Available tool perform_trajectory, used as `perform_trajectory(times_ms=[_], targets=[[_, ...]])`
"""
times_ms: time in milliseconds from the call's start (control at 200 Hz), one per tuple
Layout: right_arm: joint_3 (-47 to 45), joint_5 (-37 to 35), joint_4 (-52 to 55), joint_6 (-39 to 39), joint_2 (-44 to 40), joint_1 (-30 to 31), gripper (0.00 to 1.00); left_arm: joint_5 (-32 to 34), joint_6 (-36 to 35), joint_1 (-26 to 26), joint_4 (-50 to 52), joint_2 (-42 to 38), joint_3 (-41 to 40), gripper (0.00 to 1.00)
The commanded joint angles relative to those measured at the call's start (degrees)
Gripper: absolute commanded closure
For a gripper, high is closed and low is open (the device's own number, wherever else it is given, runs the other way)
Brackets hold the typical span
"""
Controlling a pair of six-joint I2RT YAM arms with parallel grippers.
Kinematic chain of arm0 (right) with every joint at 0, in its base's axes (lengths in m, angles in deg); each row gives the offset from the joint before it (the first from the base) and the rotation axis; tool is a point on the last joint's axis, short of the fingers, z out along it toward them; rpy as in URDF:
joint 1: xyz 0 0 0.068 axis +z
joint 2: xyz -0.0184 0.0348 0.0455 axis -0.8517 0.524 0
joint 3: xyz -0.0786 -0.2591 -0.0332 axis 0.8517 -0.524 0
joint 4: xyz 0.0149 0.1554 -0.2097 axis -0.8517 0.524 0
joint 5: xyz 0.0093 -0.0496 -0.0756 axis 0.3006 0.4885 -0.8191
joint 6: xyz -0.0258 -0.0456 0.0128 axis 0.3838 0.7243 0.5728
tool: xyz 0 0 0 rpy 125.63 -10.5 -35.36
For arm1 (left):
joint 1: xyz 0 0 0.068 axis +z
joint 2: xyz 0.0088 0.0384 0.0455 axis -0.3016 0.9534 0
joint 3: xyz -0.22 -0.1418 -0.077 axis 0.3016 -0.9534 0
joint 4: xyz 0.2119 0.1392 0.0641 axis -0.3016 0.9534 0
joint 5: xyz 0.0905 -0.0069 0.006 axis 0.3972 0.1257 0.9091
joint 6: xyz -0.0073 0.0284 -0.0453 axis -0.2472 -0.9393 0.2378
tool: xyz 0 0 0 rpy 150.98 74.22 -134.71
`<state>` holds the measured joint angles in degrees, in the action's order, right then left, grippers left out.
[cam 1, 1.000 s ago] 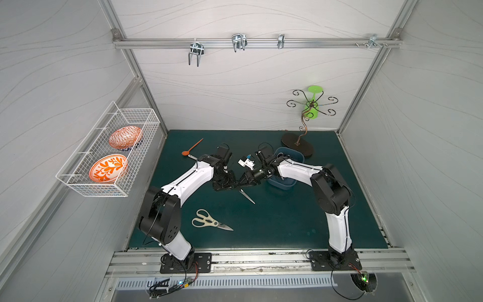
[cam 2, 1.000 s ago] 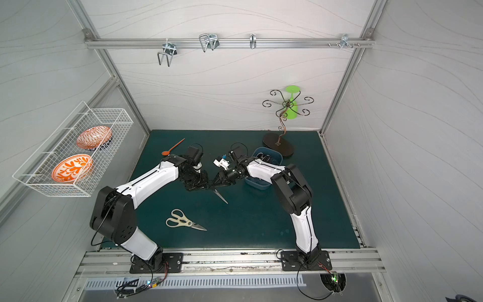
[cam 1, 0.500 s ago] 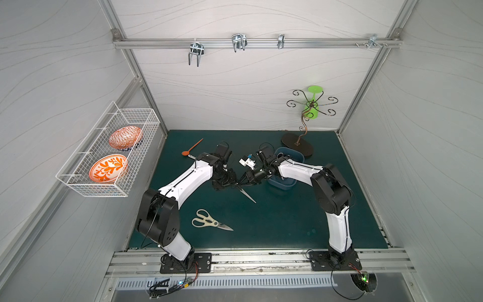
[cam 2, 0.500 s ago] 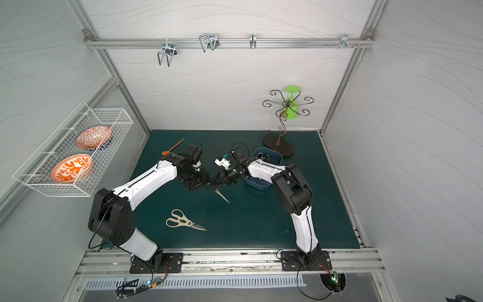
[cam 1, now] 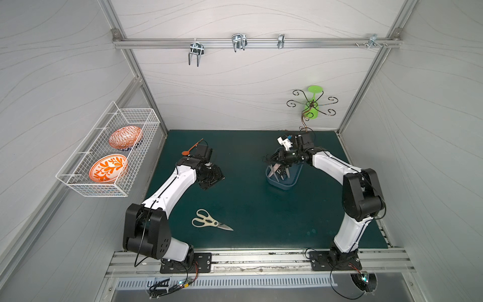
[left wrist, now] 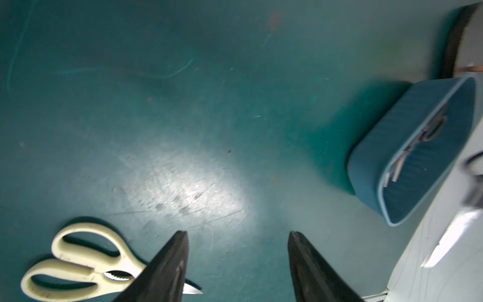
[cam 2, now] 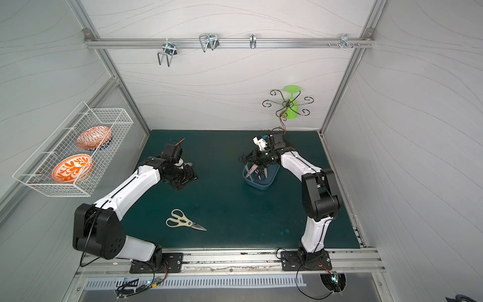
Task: Put the scissors into the storage box
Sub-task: Place the scissors in the storage box.
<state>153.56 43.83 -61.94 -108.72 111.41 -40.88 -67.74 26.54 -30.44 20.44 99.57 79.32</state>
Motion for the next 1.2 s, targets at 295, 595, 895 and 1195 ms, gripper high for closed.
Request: perform_trajectory(times_ms=[295,595,895,1195], targets=[[0.00,-12.22,-0.46,2.45,3.99,-4.34,0.98,2.63,1.96,2.50,-1.25,-5.29,-6.95,0.35],[-4.70,-14.05,-3.33,2.90,5.96,-5.27,0.97,2.36,3.14,8.93,-0.32,-7.85,-7.93,0.35],[-5.43,-20.94,-1.02,4.53,4.90,-5.68,0.65,7.07,5.24,12.10,3.09,-10.01,-12.11,0.37],[-5.35,-26.15,4.56,8.72,-5.22,-4.21,0.58,8.23,12.12,12.88,3.87,-11.19,-19.80,0.48]])
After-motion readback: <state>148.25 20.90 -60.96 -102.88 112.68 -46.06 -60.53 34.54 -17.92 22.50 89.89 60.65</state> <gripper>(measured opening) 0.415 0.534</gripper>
